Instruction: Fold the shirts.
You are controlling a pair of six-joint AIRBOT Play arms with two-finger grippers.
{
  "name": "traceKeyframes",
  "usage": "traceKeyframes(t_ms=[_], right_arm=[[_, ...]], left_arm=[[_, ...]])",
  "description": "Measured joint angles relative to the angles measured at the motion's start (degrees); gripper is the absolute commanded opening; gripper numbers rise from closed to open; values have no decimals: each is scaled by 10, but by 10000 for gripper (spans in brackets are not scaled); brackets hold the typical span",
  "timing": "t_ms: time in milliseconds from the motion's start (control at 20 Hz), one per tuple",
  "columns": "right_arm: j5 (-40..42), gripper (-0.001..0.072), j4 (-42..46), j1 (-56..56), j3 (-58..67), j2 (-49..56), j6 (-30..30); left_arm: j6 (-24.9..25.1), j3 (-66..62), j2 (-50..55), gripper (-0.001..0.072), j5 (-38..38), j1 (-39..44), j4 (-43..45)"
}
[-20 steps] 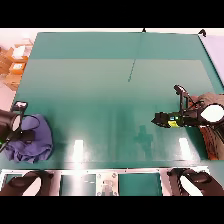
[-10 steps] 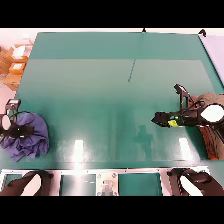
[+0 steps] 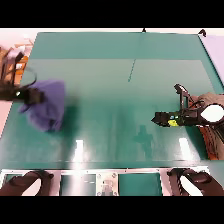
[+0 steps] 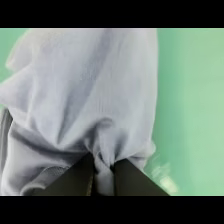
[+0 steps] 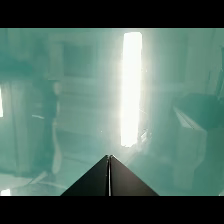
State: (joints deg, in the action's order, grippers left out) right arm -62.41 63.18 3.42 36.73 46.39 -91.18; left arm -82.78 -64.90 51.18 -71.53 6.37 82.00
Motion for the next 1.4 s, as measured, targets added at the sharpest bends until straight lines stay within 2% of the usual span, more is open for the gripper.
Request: traceKeyframes(t_ms=[150, 300, 350, 400, 450, 550, 600, 650, 700, 750, 1050, 1150, 1300, 1350, 1400], right_arm=[[0, 17, 0, 0, 0, 0, 0], [0, 17, 0, 0, 0, 0, 0], [0, 17, 0, 0, 0, 0, 0], [0, 17, 0, 0, 0, 0, 0], [0, 17, 0, 0, 0, 0, 0], [0, 33, 0, 0, 0, 0, 0], [0, 145, 0, 0, 0, 0, 0], [1, 339, 0, 0, 1, 0, 0], [0, 504, 0, 0, 3, 0, 0], [0, 537, 0, 0, 4, 0, 0], [-6, 537, -9, 36, -17, 9, 1], [12, 536, -16, 72, -35, 30, 1], [48, 536, -44, 121, -47, 94, 3], [61, 512, -50, 133, -46, 120, 3], [69, 258, -55, 141, -42, 144, 3]], left_arm=[[-25, -54, 16, 24, 33, 126, -33], [-38, -73, 67, 26, 83, 209, -62], [-40, -76, 94, 64, 105, 231, -76], [-41, -78, 122, 361, 122, 246, -89], [-41, -81, 153, 609, 143, 257, -106], [-41, -82, 211, 628, 174, 270, -137], [-40, -83, 231, 628, 180, 272, -145], [-39, -87, 246, 629, 181, 268, -152], [-39, -93, 257, 628, 171, 257, -153], [-39, -103, 263, 629, 145, 241, -148], [-28, -107, 247, 629, -49, 114, -116], [-25, -64, 237, 629, -66, 94, -115], [-11, 23, 231, 629, -51, 80, -144], [-6, 55, 231, 628, -34, 78, -157], [0, 84, 229, 629, -15, 76, -172]])
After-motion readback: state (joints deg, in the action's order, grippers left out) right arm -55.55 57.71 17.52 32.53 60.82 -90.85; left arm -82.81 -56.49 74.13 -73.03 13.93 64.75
